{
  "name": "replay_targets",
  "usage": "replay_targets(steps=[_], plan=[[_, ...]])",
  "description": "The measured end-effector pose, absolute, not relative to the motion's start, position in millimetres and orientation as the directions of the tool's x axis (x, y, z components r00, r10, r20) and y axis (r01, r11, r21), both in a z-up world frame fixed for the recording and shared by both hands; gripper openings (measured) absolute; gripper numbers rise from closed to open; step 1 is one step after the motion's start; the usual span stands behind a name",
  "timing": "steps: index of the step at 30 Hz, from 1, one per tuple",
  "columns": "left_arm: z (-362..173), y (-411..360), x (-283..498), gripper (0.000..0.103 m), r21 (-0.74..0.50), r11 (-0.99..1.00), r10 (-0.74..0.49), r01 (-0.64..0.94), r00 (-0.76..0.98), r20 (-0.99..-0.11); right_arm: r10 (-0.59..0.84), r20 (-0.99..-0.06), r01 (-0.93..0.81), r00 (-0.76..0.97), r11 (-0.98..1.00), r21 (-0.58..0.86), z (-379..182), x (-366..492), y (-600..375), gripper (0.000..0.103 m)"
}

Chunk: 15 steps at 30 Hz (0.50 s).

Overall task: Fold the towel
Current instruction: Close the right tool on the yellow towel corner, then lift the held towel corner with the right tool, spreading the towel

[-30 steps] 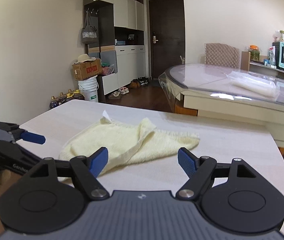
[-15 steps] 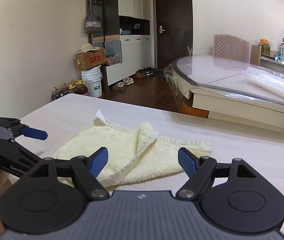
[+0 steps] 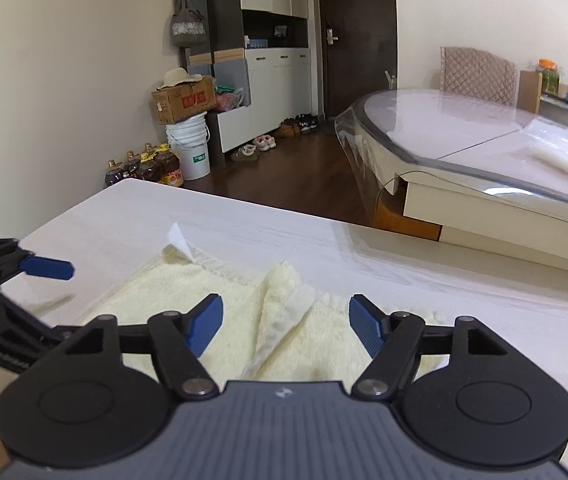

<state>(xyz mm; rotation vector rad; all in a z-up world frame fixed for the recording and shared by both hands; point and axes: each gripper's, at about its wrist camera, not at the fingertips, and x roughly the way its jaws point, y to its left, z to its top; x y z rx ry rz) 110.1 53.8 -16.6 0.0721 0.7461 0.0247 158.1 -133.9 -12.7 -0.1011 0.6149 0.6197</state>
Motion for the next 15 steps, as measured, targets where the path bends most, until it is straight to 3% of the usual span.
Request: replay_targets(steps=[6,8,9,10,15], plan=[[-17.0,61.7,117.8,0.103,0.079,0.997,0.062,-0.011,0.735,-0.675,0.519,-0.602,-0.555,0.607,0.819,0.146,-28.8,186.5,-126.6,0.061],[-19.5,64.9,123.3,0.103,0.082,0.997,0.067,-0.016,0.732,-0.678,0.532,-0.608,-0.554,0.589,0.814,0.175,-32.2,192.1,-125.8,0.036],[-20.0,65.7,123.8,0.103,0.082,0.996,0.069,-0.019,0.732,-0.678,0.539,-0.609,-0.554,0.582,0.811,0.188,-33.6,194.4,-125.5,0.028],[-20.4,66.5,124.3,0.103,0.082,0.996,0.071,-0.021,0.731,-0.679,0.545,-0.602,-0.556,0.583,0.809,0.194,-33.5,194.3,-126.2,0.01],[-21.6,67.0,122.8,0.103,0.087,0.996,0.074,-0.02,0.729,-0.68,0.532,-0.546,-0.549,0.648,0.822,0.15,-18.8,173.7,-136.6,0.009]])
